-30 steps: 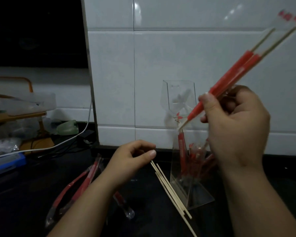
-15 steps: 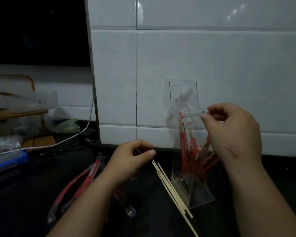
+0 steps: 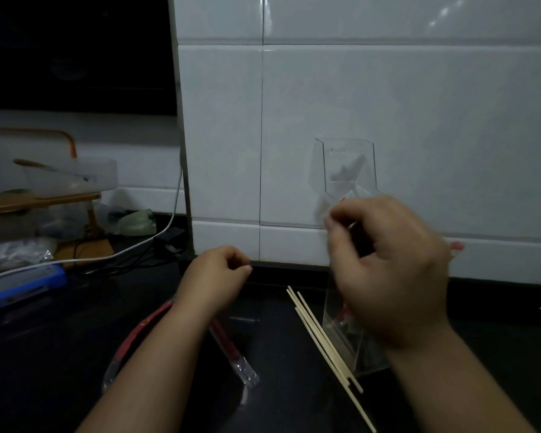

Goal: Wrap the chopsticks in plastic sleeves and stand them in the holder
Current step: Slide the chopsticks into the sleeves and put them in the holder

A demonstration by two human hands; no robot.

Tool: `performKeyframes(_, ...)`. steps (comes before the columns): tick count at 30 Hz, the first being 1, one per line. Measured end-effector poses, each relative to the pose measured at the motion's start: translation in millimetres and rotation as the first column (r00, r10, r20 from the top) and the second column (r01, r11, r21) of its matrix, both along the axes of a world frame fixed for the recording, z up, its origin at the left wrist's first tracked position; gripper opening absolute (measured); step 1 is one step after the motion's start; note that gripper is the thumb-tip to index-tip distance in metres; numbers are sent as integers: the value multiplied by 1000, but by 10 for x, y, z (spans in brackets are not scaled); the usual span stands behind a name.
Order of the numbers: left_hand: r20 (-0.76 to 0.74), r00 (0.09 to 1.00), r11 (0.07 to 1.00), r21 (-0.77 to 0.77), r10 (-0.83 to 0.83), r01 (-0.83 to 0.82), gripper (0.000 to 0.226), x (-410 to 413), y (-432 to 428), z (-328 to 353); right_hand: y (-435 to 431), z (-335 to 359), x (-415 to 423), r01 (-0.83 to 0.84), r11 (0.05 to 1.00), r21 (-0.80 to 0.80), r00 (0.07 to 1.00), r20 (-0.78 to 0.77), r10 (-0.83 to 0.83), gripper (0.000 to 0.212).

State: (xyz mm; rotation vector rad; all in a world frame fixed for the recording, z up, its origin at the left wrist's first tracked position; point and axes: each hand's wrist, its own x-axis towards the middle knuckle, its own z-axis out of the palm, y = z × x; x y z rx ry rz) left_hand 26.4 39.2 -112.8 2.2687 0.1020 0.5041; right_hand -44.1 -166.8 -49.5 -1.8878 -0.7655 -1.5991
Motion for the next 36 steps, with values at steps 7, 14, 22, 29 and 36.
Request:
performKeyframes(7,-211,959,865,498,190,-62,18,32,153,-77,357,-317,80,-42,940,-340,977,-209,-32,8)
performKeyframes(14,-356,898,859,510,259,-46,42,70,178,-126,514,-468,193,-51,733,-679,389,-689,-612,26)
performKeyframes(22,-367,891,843,536,267,-32,31,115,206,-188,483,-635,302,-84,642,-762,242,-641,-728,32)
performKeyframes(29,-357,909,851,525,216,4,17,178,172,-225,479,-658,381,-36,700,-713,236,-687,-687,34)
performKeyframes(36,-277,949,890,456,148,-6,7,123,83,-185,489,-649,385,-25,665,-747,241,-650,-721,33)
